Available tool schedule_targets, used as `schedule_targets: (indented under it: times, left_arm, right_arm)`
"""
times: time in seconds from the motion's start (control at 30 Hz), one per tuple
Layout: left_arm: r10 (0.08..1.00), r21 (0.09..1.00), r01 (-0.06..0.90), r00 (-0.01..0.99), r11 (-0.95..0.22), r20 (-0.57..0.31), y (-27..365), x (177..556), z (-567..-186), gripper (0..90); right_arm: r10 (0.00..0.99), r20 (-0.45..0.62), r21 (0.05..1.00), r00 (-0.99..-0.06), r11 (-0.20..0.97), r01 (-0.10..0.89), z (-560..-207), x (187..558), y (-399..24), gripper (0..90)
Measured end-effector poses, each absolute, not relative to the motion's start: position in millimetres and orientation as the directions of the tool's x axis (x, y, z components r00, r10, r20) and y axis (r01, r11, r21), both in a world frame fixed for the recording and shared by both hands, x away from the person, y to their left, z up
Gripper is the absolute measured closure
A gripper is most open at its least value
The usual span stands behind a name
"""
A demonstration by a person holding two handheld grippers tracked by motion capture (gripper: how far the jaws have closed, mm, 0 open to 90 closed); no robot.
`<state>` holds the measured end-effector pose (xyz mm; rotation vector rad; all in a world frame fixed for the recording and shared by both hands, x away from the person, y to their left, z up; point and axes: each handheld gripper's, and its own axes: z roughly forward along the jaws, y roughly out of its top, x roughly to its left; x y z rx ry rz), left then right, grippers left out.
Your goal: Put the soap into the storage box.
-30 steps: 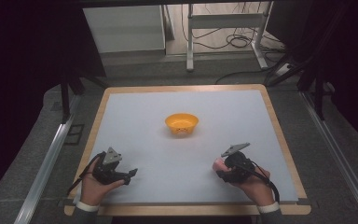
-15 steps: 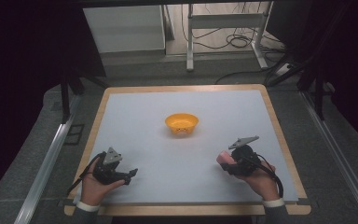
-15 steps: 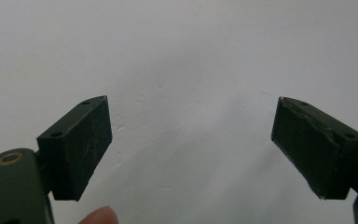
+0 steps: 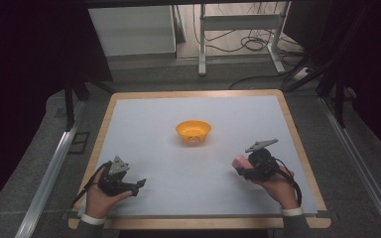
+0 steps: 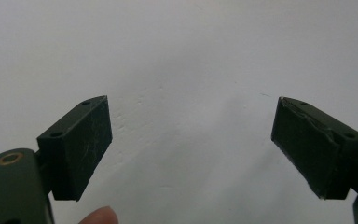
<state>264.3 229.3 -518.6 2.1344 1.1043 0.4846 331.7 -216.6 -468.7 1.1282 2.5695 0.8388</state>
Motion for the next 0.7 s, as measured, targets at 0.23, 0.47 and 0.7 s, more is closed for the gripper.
schedule_targets:
  times: [0.23, 0.47, 0.7]
  left_arm:
    - [0.821, 0.714, 0.568, 0.571, -0.41, 0.017, 229.8, 264.1, -518.3, 12.8]
    - [0.82, 0.715, 0.567, 0.572, -0.408, 0.015, 229.8, 264.0, -518.2, 12.8]
    - [0.822, 0.719, 0.566, 0.569, -0.403, 0.013, 231.2, 263.7, -517.2, 12.8]
  right_arm:
    - [0.725, 0.029, 0.588, -0.688, 0.544, 0.599, -463.4, 335.2, -214.6, 59.4]
    - [0.713, 0.046, 0.599, -0.7, 0.541, 0.591, -457.6, 342.6, -212.0, 59.4]
    - [0.696, 0.059, 0.61, -0.715, 0.542, 0.578, -452.0, 352.6, -209.3, 59.4]
